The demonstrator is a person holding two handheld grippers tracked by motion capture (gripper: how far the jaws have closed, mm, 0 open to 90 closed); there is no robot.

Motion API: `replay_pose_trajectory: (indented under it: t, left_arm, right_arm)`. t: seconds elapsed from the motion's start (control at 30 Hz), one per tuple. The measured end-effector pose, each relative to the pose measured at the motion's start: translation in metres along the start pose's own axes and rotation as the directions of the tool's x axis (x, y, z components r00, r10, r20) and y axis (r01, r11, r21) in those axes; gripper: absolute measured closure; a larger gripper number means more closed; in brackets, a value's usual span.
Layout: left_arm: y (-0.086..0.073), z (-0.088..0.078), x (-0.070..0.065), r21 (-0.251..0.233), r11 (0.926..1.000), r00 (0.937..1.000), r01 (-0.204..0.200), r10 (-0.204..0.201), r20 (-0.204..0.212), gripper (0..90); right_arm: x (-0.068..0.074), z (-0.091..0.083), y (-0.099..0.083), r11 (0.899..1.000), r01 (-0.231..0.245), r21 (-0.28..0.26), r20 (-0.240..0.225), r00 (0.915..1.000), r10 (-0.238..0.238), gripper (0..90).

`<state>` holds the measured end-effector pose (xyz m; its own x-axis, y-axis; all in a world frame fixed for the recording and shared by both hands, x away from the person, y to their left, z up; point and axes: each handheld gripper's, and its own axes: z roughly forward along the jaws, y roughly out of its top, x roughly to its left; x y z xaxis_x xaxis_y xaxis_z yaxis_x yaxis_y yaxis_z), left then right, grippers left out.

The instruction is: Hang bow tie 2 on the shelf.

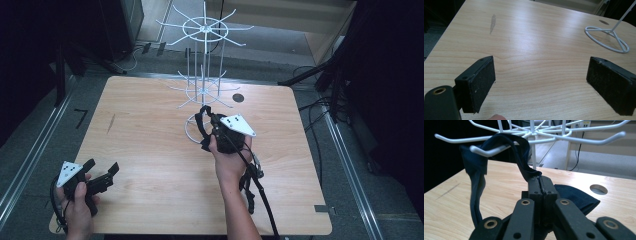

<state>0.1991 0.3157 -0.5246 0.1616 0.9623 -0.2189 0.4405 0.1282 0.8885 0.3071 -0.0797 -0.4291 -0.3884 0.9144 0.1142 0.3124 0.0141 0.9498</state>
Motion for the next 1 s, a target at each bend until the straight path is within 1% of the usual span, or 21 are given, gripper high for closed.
replay_pose_trajectory:
  t: [0.23, 0.37, 0.4, 0.43, 0.47, 0.5, 0.53, 0.57, 0.6, 0.63, 0.67, 0.7, 0.73, 0.77, 0.8, 0.83, 1.0]
  left_arm:
    - [0.000, 0.000, 0.000, -0.001, 1.0000, 1.0000, 0.001, -0.001, 0.002, 9.4]
    - [0.000, 0.000, 0.000, -0.002, 1.0000, 1.0000, 0.001, -0.001, 0.002, 9.4]
    - [0.000, 0.000, 0.000, -0.001, 1.0000, 1.0000, 0.000, 0.000, 0.002, 9.3]
    - [0.000, 0.000, 0.000, -0.001, 1.0000, 1.0000, 0.000, 0.000, 0.002, 9.3]
    - [0.000, 0.000, 0.000, -0.001, 1.0000, 1.0000, 0.000, 0.000, 0.001, 9.3]
    - [0.000, 0.000, 0.000, -0.001, 1.0000, 1.0000, 0.000, 0.000, 0.002, 9.3]
    - [0.000, 0.000, 0.000, -0.001, 1.0000, 1.0000, -0.001, 0.001, 0.000, 9.3]
    - [0.000, 0.000, 0.000, 0.001, 1.0000, 1.0000, 0.000, 0.000, 0.000, 9.3]
    - [0.000, 0.000, 0.000, 0.001, 1.0000, 1.0000, 0.000, 0.000, -0.001, 9.3]
    - [0.000, 0.000, 0.000, 0.001, 1.0000, 1.0000, -0.001, 0.001, -0.001, 9.3]
    - [0.000, 0.000, 0.000, 0.001, 1.0000, 1.0000, -0.003, 0.003, -0.001, 9.3]
    - [0.000, 0.000, 0.000, 0.001, 1.0000, 1.0000, -0.003, 0.003, -0.001, 9.3]
    - [0.000, 0.000, -0.001, 0.002, 1.0000, 1.0000, -0.004, 0.004, -0.003, 9.3]
    - [0.000, 0.000, -0.001, 0.003, 1.0000, 1.0000, -0.004, 0.004, -0.004, 9.4]
    - [0.000, 0.000, -0.001, 0.003, 1.0000, 1.0000, -0.004, 0.004, -0.004, 9.3]
    - [0.000, 0.001, -0.001, 0.001, 1.0000, 1.0000, -0.004, 0.004, -0.003, 9.3]
    - [0.000, 0.000, -0.001, 0.000, 1.0000, 1.0000, -0.004, 0.004, -0.005, 9.3]
  right_arm:
    - [0.001, 0.007, -0.005, 1.000, 0.008, 0.021, 0.004, 1.0000, -0.008, 89.7]
    - [0.001, 0.008, -0.008, 1.000, 0.011, 0.027, -0.006, 0.9999, -0.011, 87.8]
    - [0.000, 0.007, -0.009, 1.000, 0.010, 0.024, -0.010, 0.9999, -0.010, 84.6]
    - [0.000, 0.007, -0.009, 1.000, 0.010, 0.024, -0.010, 0.9999, -0.010, 84.6]
    - [-0.003, 0.004, -0.010, 1.000, -0.005, 0.027, -0.027, 0.9996, 0.006, 81.2]
    - [-0.003, 0.004, -0.010, 1.000, -0.005, 0.027, -0.027, 0.9996, 0.006, 81.2]
    - [-0.003, 0.003, -0.011, 1.000, -0.003, 0.026, -0.032, 0.9995, 0.004, 79.4]
    - [-0.005, -0.001, -0.011, 1.000, 0.002, 0.020, -0.044, 0.9990, -0.001, 72.5]
    - [-0.005, -0.003, -0.011, 1.000, 0.004, 0.018, -0.045, 0.9990, -0.004, 70.3]
    - [-0.005, -0.003, -0.011, 1.000, 0.004, 0.018, -0.045, 0.9990, -0.004, 70.3]
    - [-0.006, -0.006, -0.012, 1.000, 0.012, 0.016, -0.047, 0.9988, -0.011, 66.6]
    - [-0.006, -0.008, -0.012, 1.000, 0.013, 0.015, -0.051, 0.9986, -0.012, 64.7]
    - [-0.006, -0.008, -0.012, 1.000, 0.013, 0.015, -0.051, 0.9986, -0.012, 64.7]
    - [-0.008, -0.012, -0.014, 1.000, 0.001, 0.023, -0.061, 0.9982, 0.001, 60.0]
    - [-0.008, -0.012, -0.014, 1.000, 0.001, 0.023, -0.061, 0.9982, 0.001, 60.0]
    - [-0.010, -0.015, -0.016, 0.999, -0.011, 0.034, -0.068, 0.9976, 0.013, 56.0]
    - [-0.014, -0.024, -0.022, 0.999, -0.015, 0.046, -0.066, 0.9977, 0.018, 52.6]
